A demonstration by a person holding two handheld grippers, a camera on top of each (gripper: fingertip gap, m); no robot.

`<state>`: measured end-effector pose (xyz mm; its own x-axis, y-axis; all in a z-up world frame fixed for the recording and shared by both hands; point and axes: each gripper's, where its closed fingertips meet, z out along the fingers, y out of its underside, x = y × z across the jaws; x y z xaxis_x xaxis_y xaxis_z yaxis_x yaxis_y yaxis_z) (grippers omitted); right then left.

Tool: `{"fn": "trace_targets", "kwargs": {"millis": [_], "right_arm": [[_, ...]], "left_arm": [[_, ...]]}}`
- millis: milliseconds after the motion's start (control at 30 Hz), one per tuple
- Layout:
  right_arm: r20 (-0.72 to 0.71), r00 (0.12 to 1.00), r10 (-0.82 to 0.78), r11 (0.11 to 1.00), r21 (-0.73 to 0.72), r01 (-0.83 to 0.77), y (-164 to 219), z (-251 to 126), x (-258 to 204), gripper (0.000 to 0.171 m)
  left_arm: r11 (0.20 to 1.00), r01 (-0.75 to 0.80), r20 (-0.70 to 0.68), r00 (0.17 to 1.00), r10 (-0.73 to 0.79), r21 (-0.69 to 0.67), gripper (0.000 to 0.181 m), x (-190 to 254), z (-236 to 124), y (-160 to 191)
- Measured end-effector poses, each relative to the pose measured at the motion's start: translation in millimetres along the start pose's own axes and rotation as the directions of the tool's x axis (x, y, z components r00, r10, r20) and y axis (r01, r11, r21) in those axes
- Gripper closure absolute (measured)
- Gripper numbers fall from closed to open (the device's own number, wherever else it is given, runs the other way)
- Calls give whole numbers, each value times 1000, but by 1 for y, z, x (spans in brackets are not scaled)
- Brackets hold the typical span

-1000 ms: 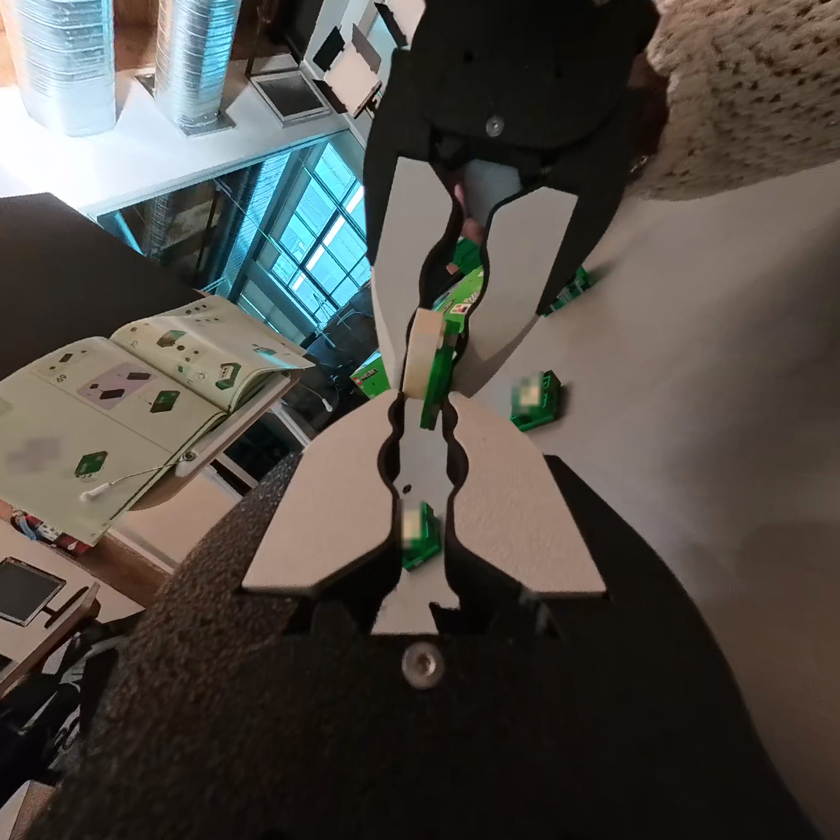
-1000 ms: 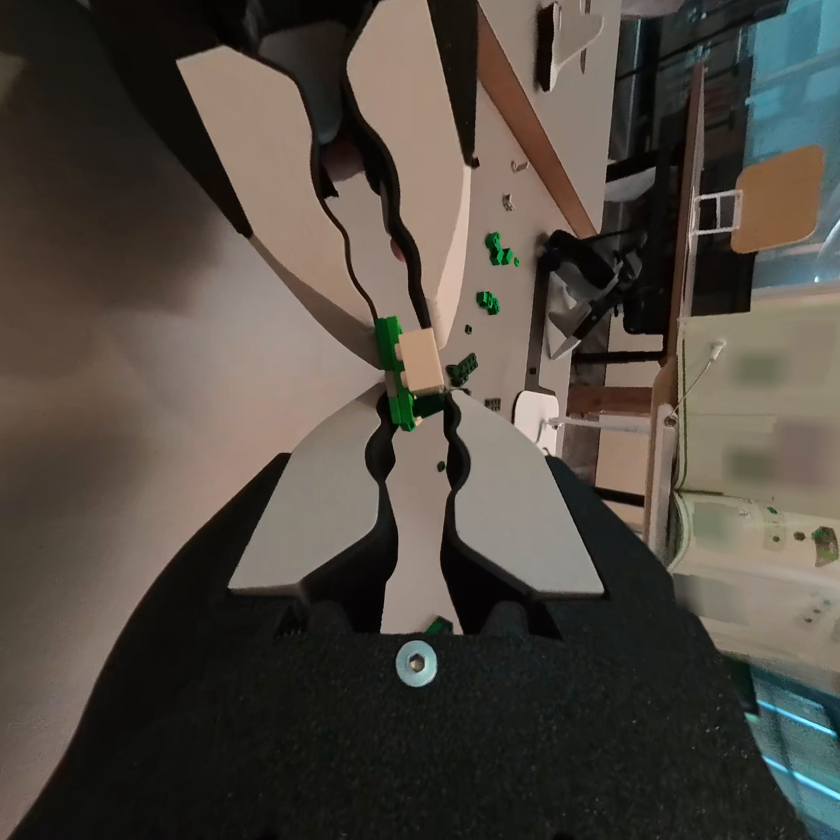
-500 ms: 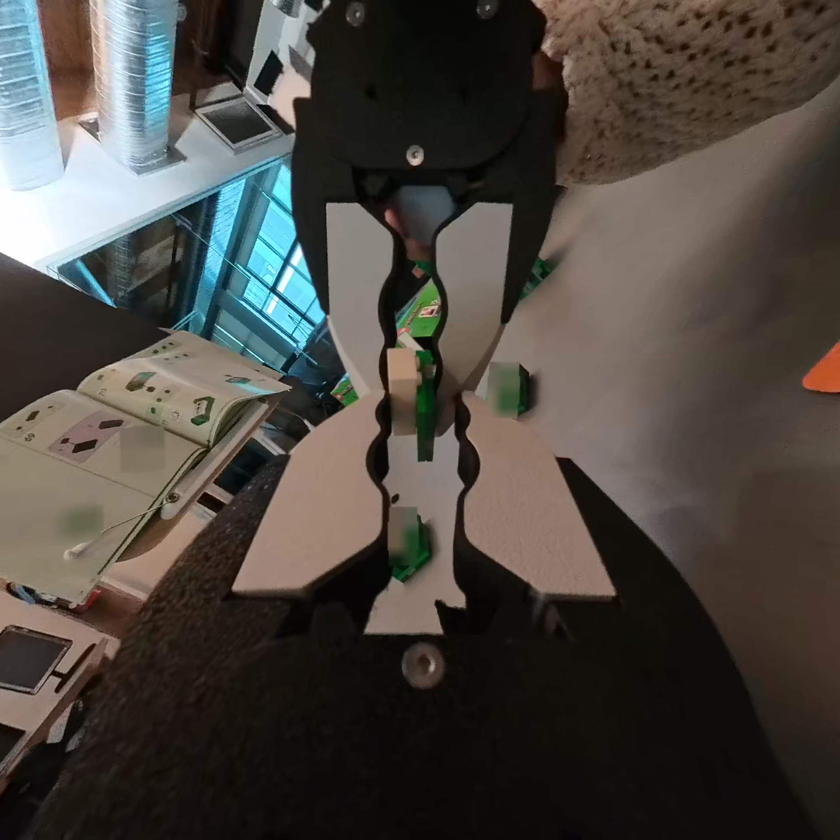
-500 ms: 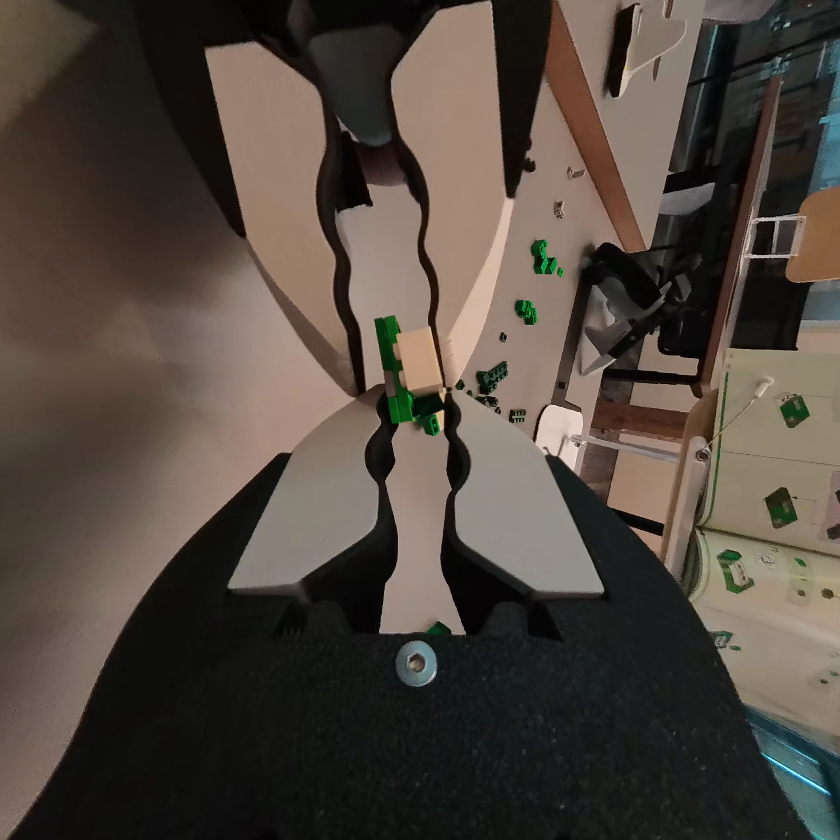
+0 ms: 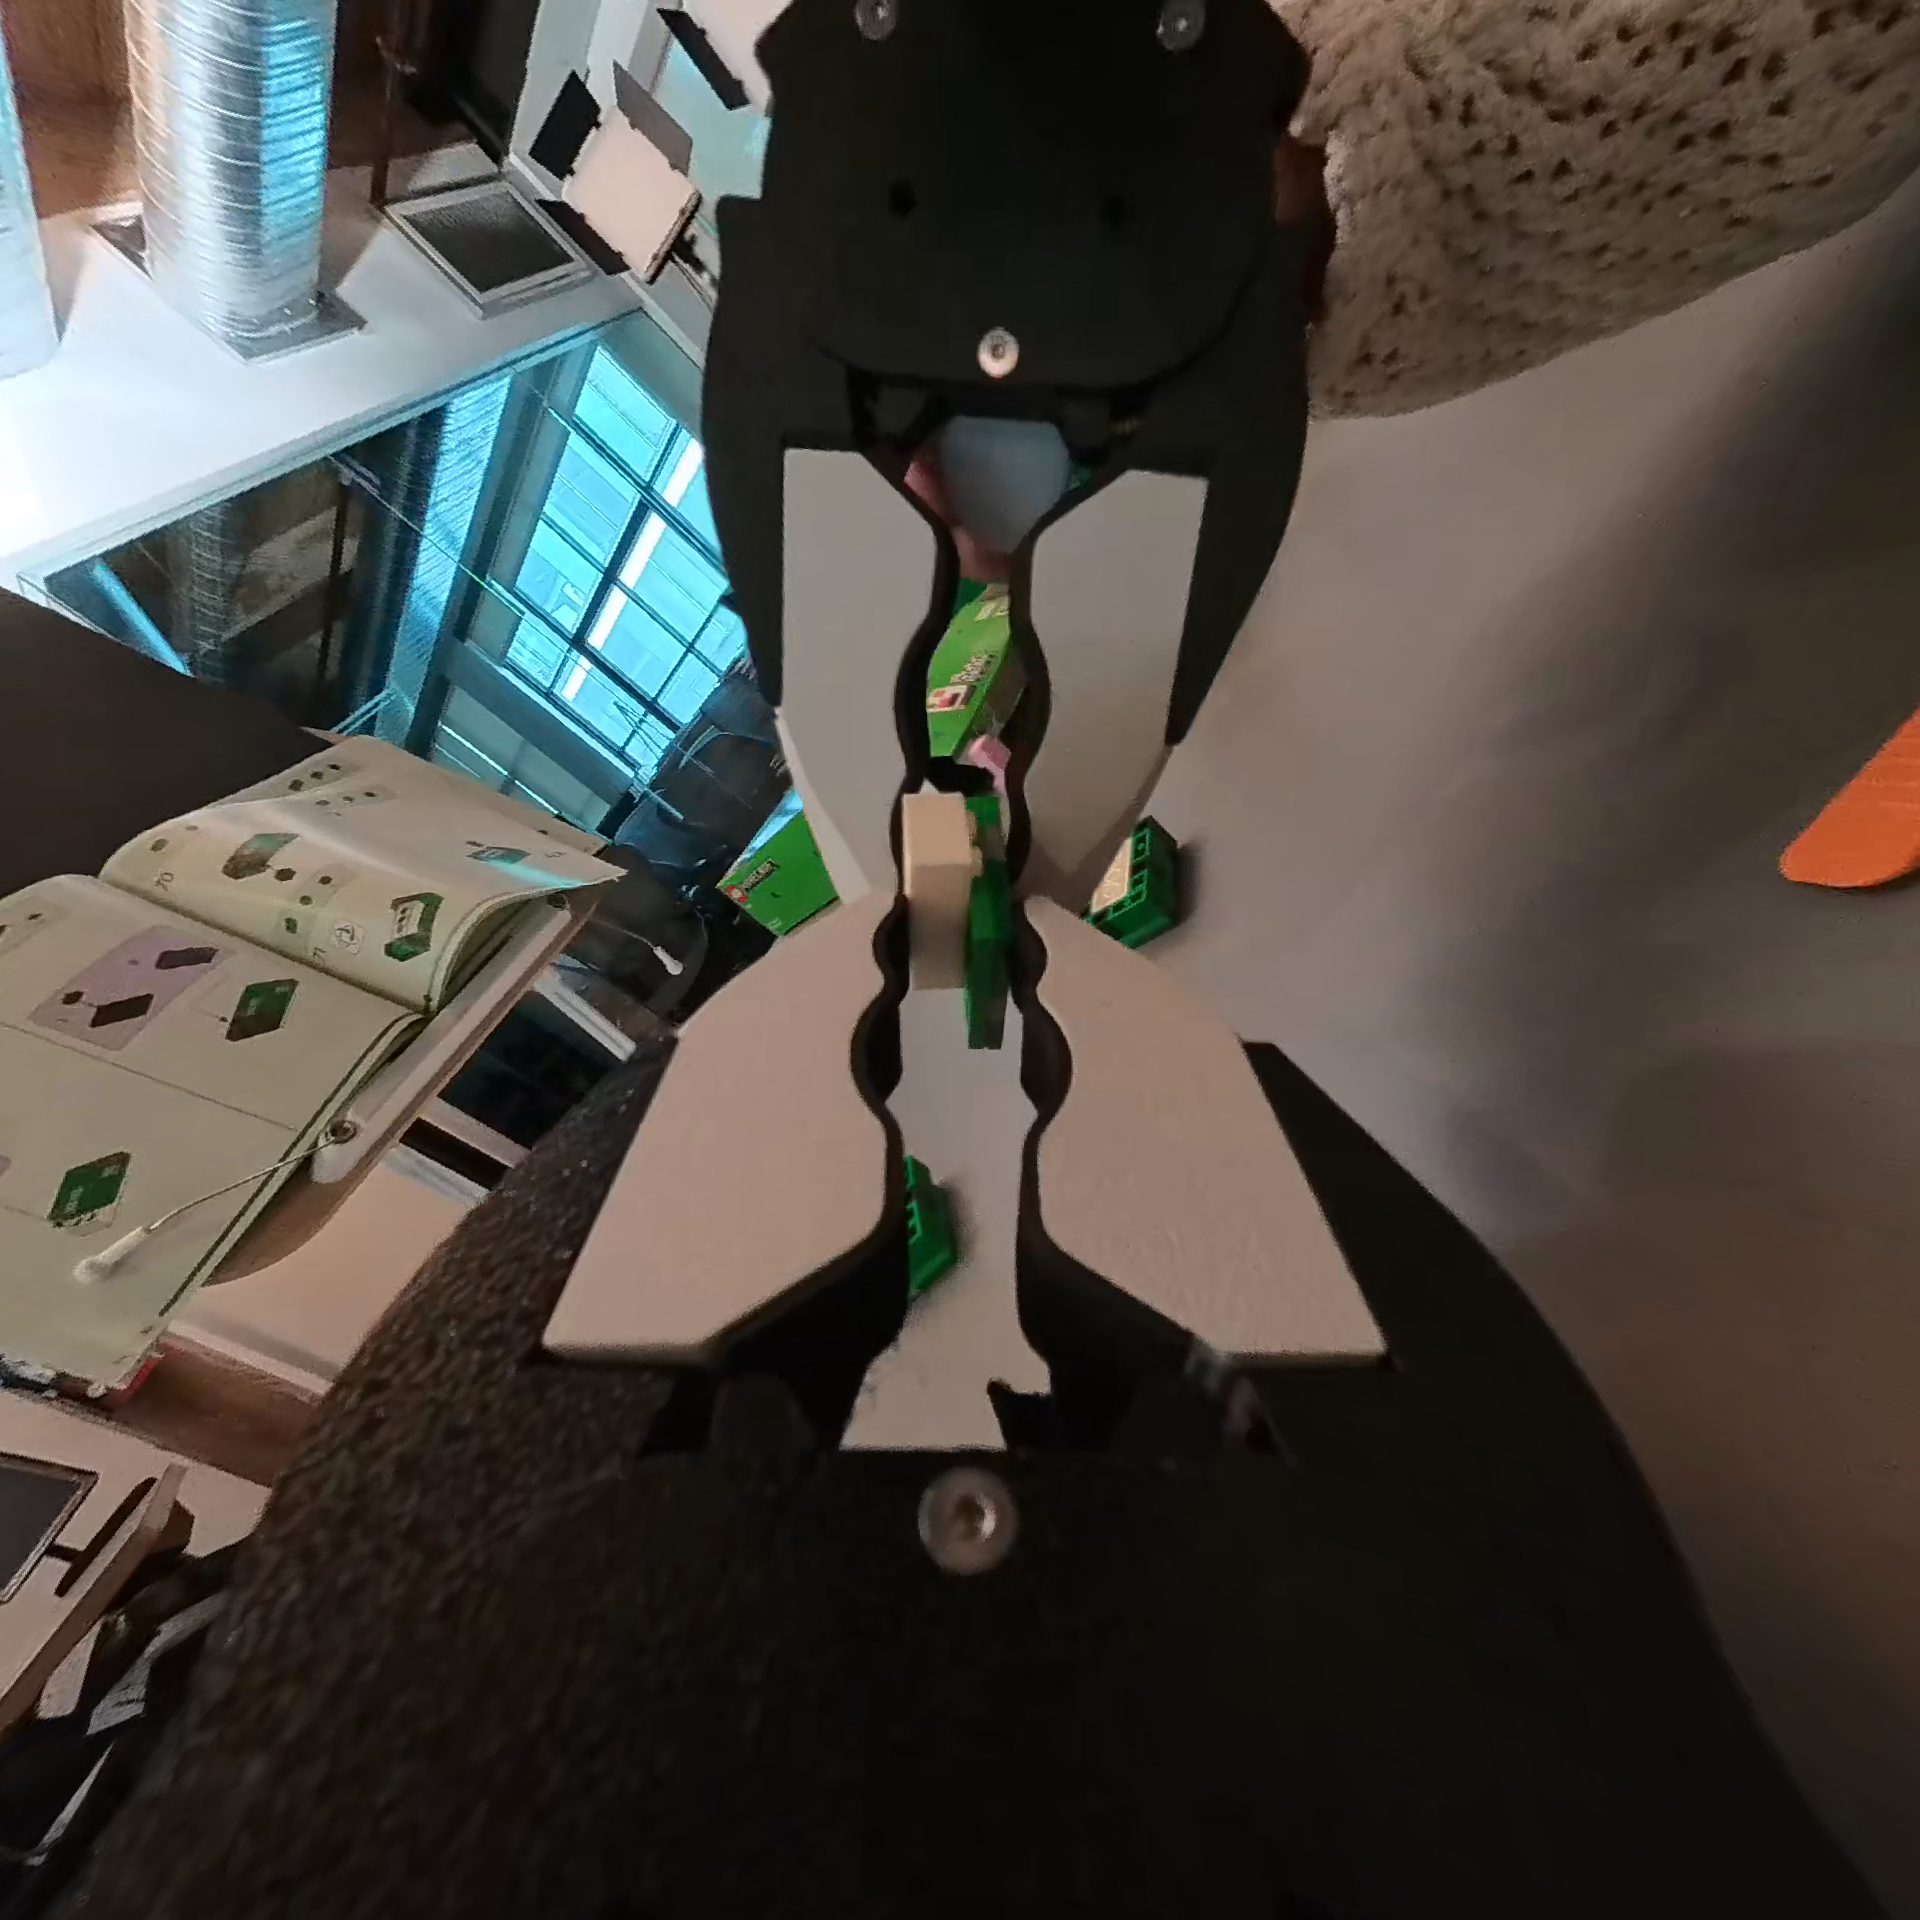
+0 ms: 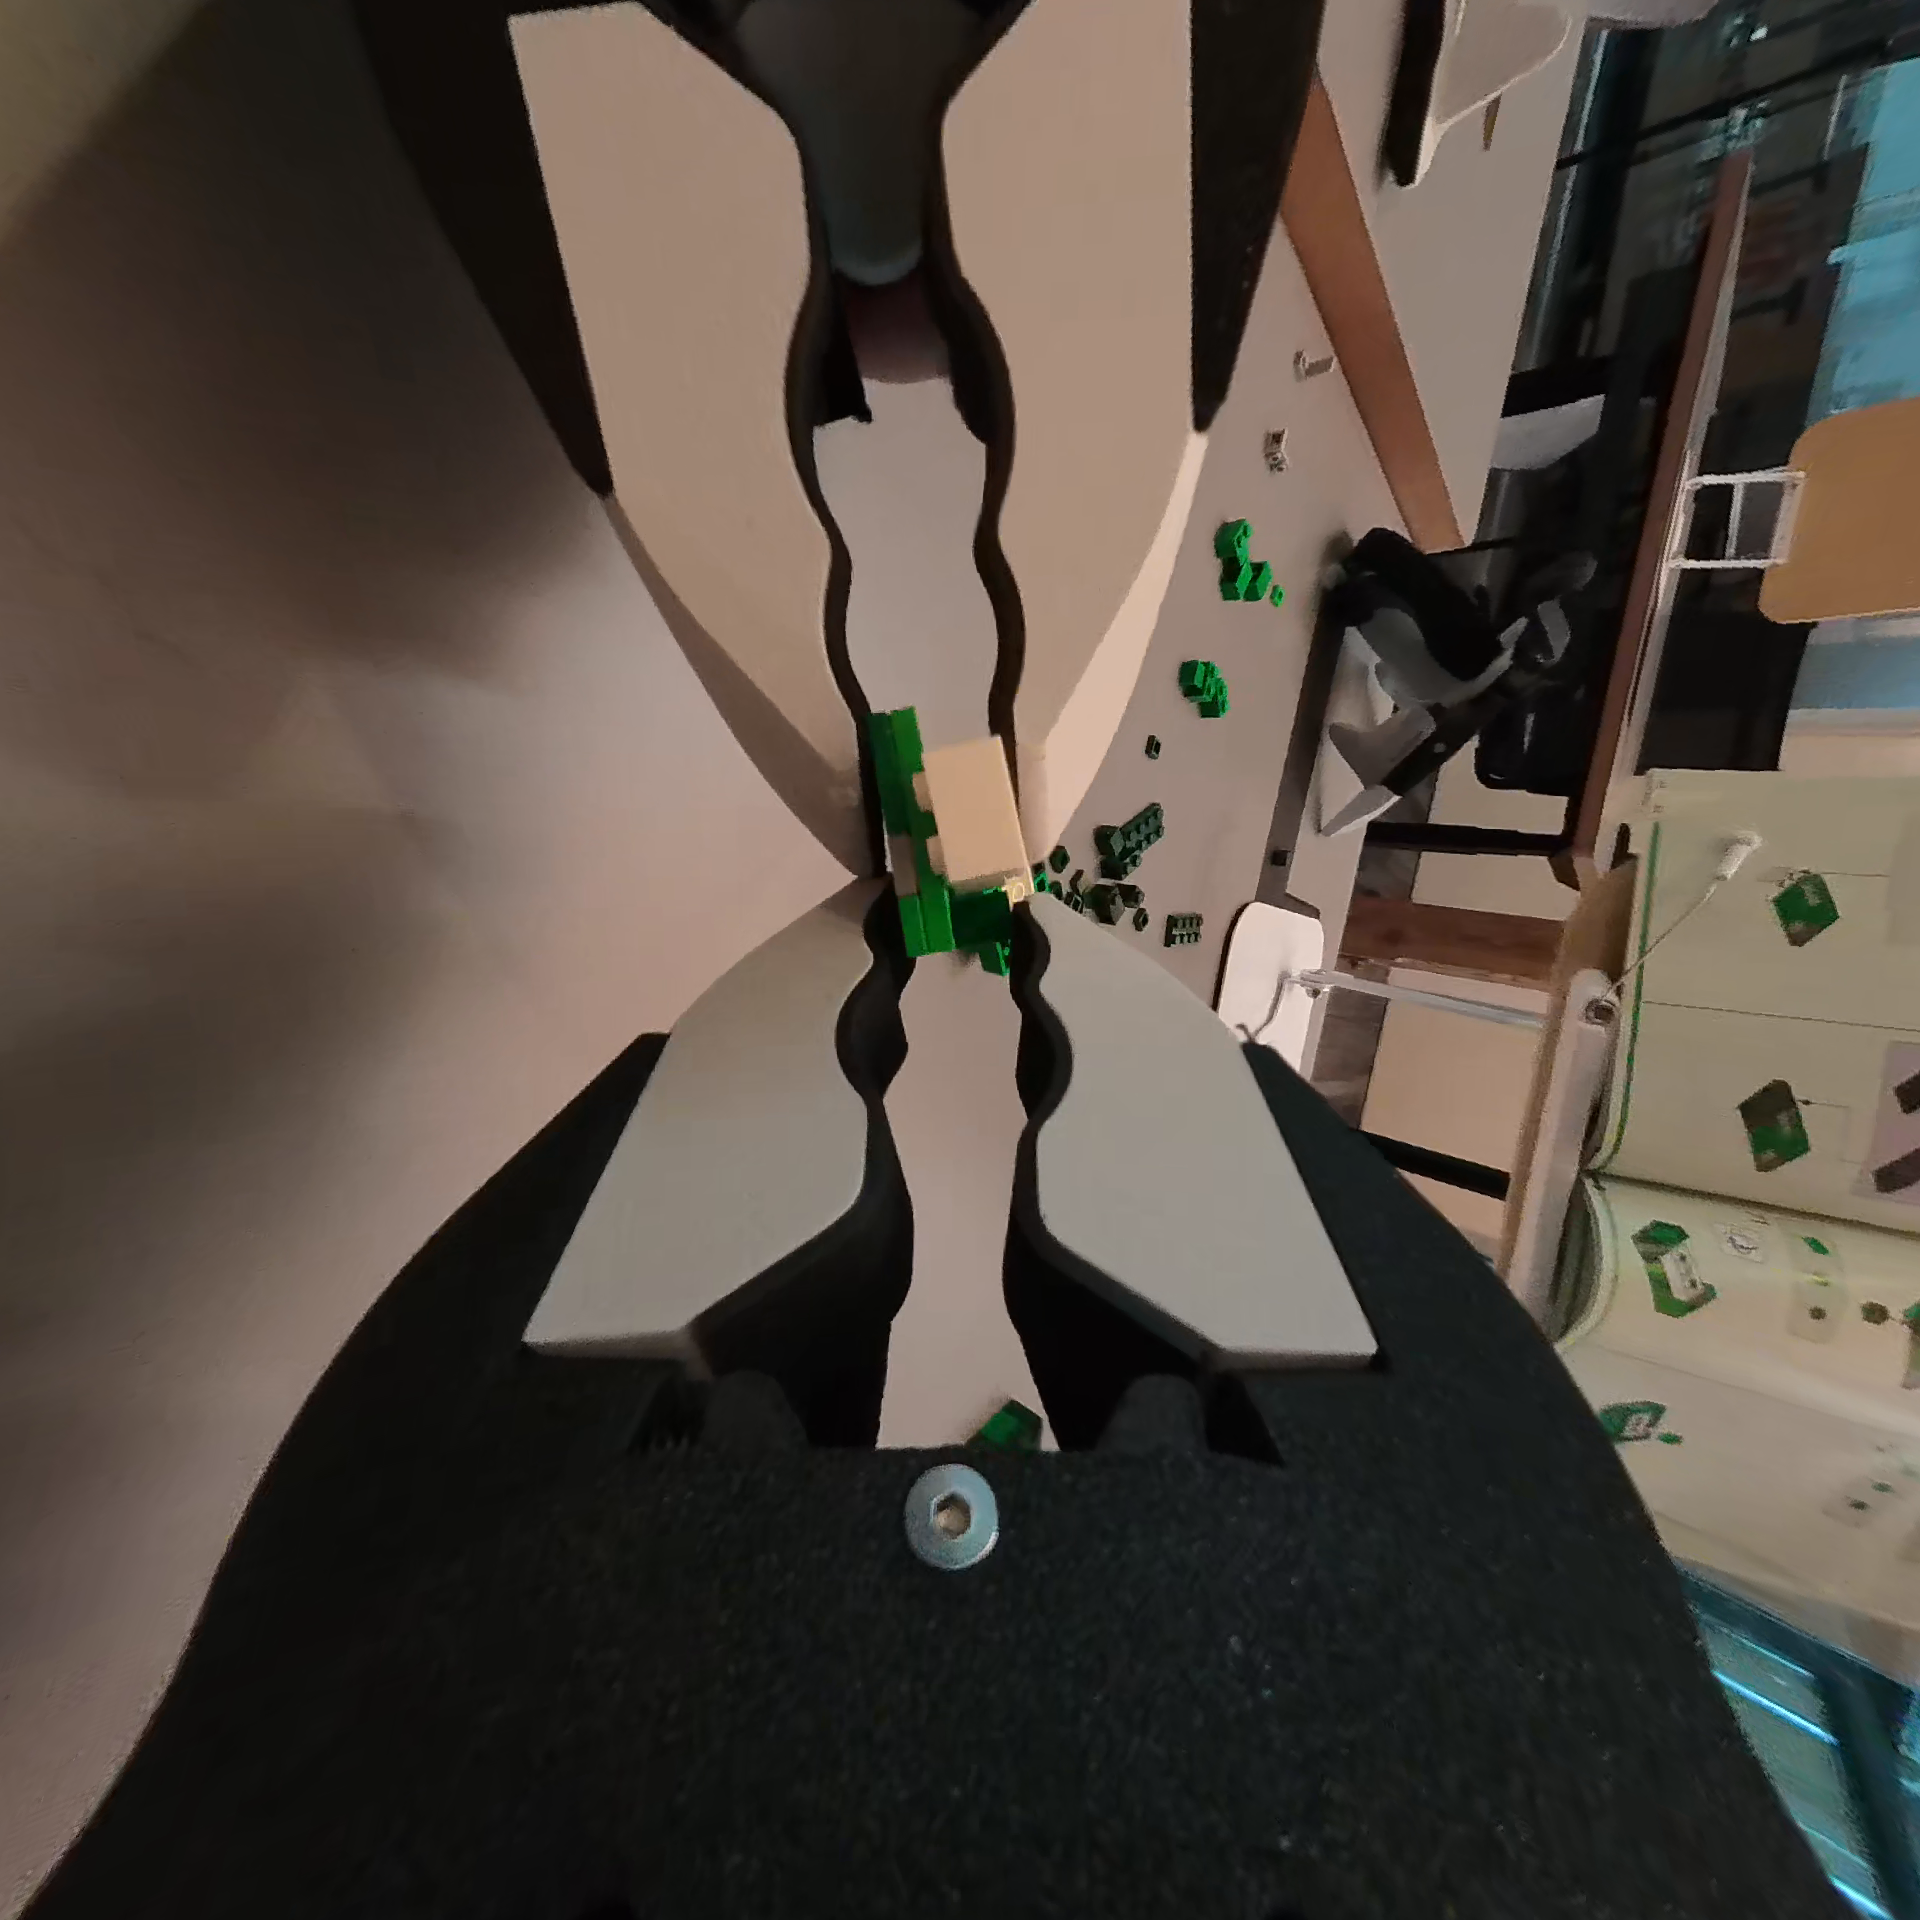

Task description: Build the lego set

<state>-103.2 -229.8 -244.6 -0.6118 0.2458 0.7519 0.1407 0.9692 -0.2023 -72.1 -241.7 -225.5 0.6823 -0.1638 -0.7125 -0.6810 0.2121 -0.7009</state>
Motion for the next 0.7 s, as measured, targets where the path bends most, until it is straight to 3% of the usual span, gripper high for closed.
{"fn": "trace_targets", "kwargs": {"millis": [300,567,633,700], "right_arm": [[24,996,-80,997,10,80,1,2,-8,154],[38,999,-30,999,37,28,6,6,-7,153],[22,1000,-5,999,38,4,9,7,-4,153],[-16,1000,20,999,49,-19,12,8,2,153]], "left_arm": [[1000,27,-51,998,-27,5,164,6,0,2],[994,110,-56,992,-111,-22,162,6,3,7],[988,150,-26,988,-151,-39,153,1,5,11],[975,218,-18,976,-219,-50,128,-3,5,13]]}}
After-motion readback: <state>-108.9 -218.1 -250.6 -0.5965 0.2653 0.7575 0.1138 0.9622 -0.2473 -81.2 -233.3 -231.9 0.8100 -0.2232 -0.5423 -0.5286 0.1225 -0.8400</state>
